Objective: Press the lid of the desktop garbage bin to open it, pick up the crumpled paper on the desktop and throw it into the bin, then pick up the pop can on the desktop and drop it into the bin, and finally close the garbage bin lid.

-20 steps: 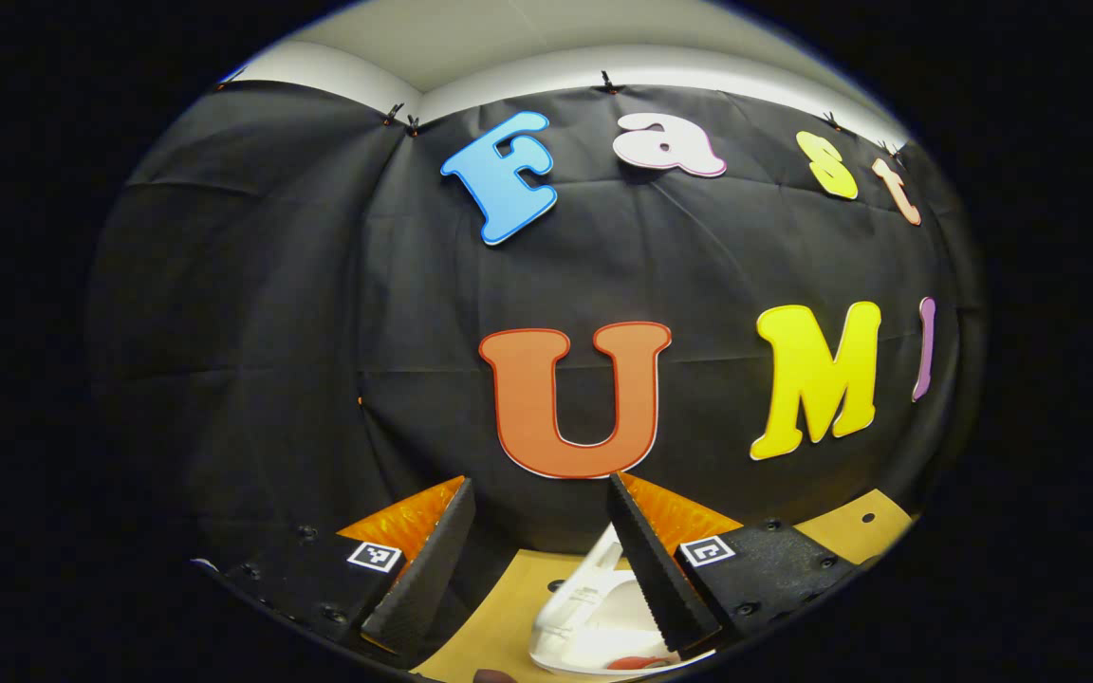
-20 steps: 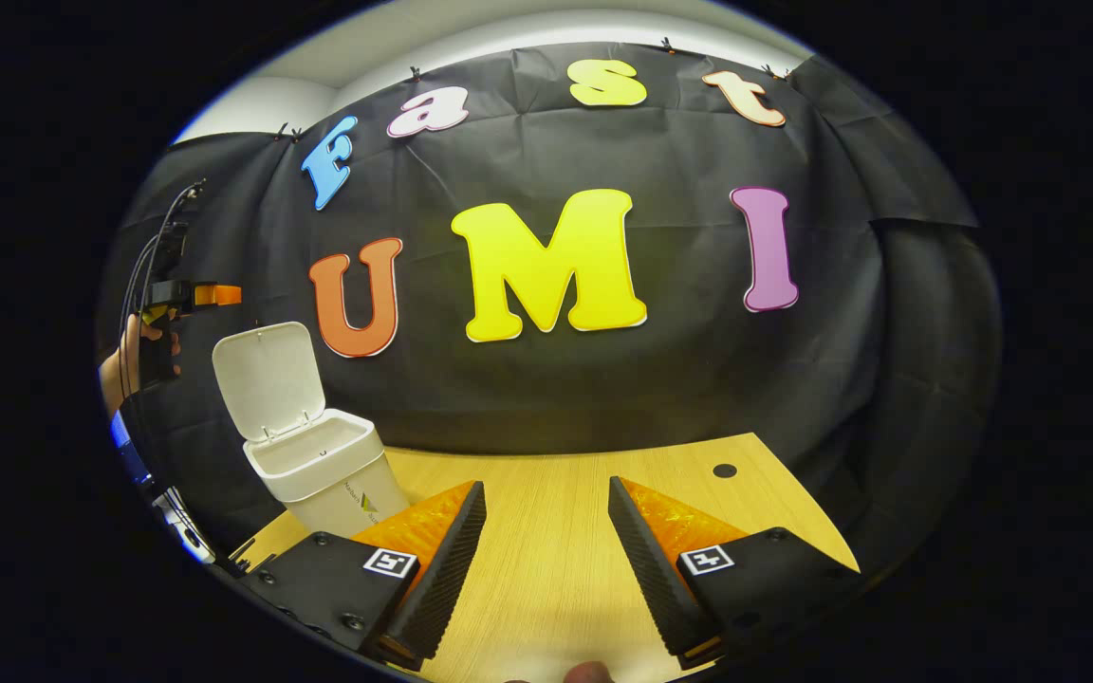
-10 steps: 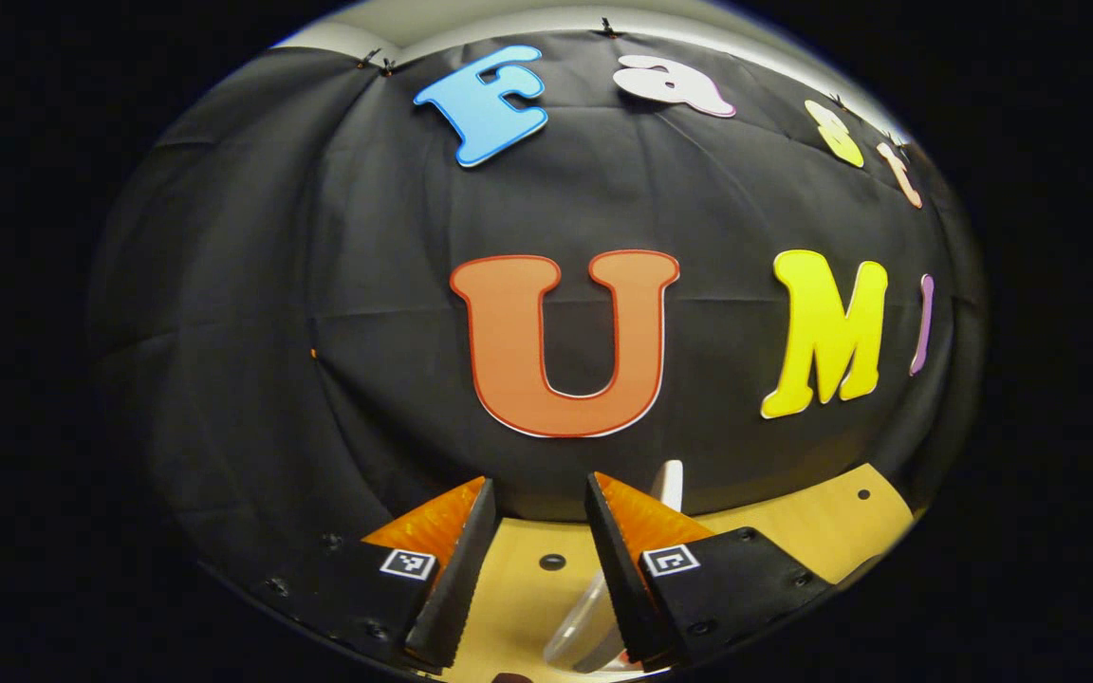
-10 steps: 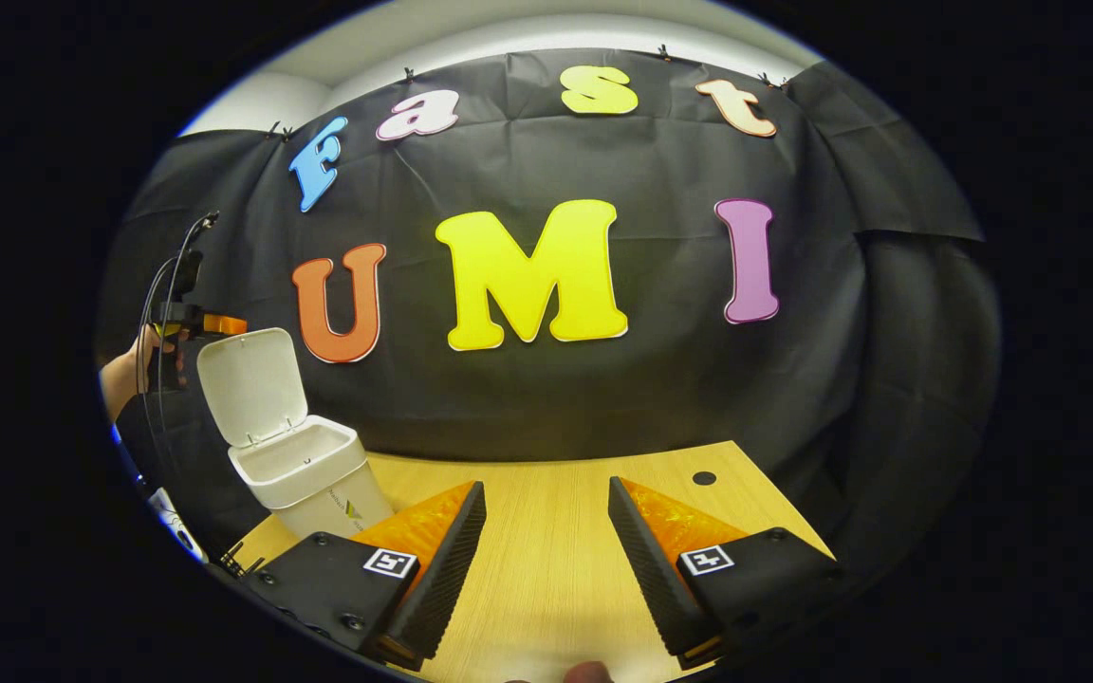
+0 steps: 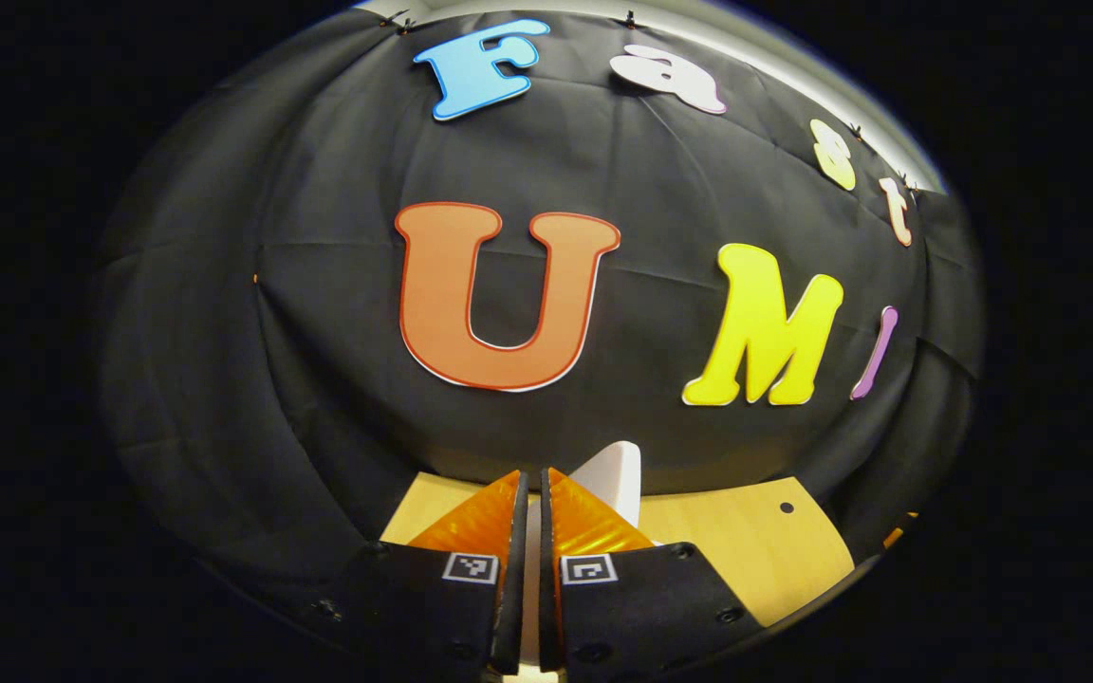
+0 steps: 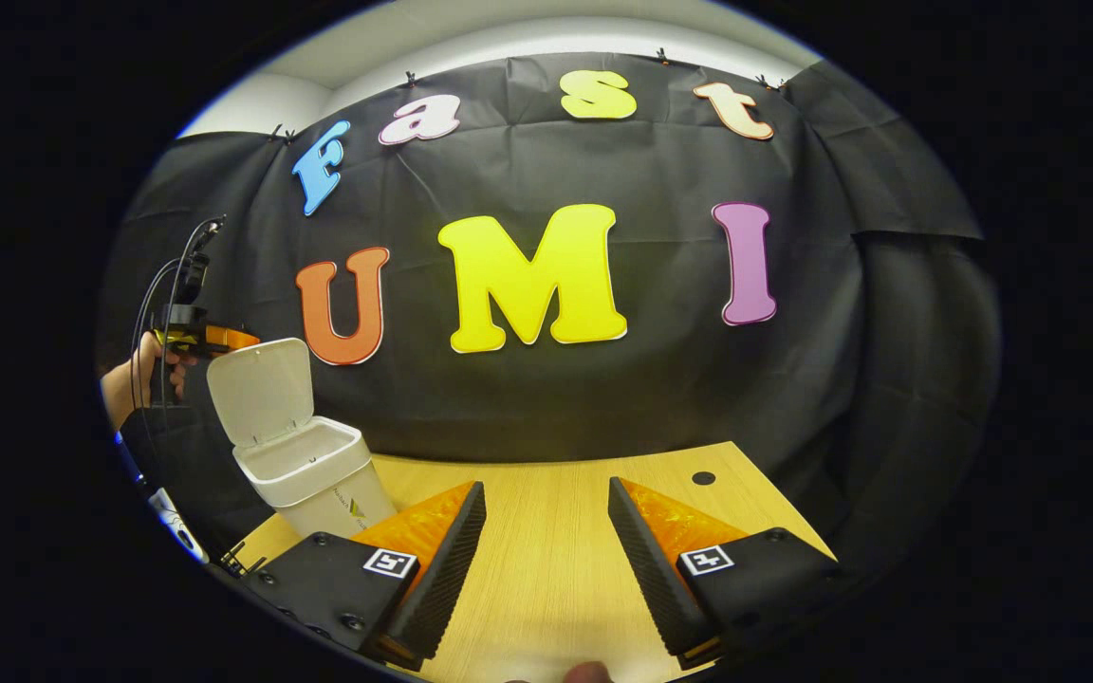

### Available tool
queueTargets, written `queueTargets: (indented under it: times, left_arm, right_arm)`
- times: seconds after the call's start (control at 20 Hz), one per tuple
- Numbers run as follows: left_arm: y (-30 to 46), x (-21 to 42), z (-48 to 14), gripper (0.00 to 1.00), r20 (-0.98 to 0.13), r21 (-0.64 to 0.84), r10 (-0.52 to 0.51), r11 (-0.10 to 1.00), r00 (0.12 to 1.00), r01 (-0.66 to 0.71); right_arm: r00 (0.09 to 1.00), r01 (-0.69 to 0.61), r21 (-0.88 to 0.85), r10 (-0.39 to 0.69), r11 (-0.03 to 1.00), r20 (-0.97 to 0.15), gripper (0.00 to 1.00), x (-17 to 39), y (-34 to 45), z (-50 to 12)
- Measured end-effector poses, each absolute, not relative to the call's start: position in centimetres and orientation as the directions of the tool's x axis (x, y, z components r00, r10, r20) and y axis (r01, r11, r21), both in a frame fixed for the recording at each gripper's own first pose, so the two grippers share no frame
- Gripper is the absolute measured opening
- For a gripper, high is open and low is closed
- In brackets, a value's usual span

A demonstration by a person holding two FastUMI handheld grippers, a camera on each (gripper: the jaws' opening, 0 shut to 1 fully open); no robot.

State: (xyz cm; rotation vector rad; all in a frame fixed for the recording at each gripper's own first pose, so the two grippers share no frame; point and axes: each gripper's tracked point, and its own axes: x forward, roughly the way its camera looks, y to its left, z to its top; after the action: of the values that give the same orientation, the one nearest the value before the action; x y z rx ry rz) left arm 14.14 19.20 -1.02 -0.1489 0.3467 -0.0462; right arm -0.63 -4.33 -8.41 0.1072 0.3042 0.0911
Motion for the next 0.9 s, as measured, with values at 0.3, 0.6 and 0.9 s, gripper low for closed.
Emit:
queueTargets:
  times: [0.3, 0.6, 0.9]
  left_arm:
    - [14.2, 12.5, -4.7, 0.05, -0.368, -0.180, -0.120, 0.982, 0.922, 0.056]
    - [11.1, 11.5, -10.9, 0.04, -0.446, -0.146, -0.125, 0.987, 0.886, 0.066]
    - [10.8, 10.9, -13.3, 0.04, -0.477, -0.128, -0.101, 0.991, 0.873, 0.045]
  right_arm:
    - [0.952, -0.057, 0.111, 0.087, 0.992, -0.292, 0.85, -1.7, -6.2, -8.3]
    - [0.950, -0.028, 0.088, 0.054, 0.996, -0.309, 0.85, -2.6, -8.7, -8.7]
    - [0.946, -0.008, 0.076, 0.032, 0.997, -0.324, 0.85, -2.9, -9.8, -9.0]
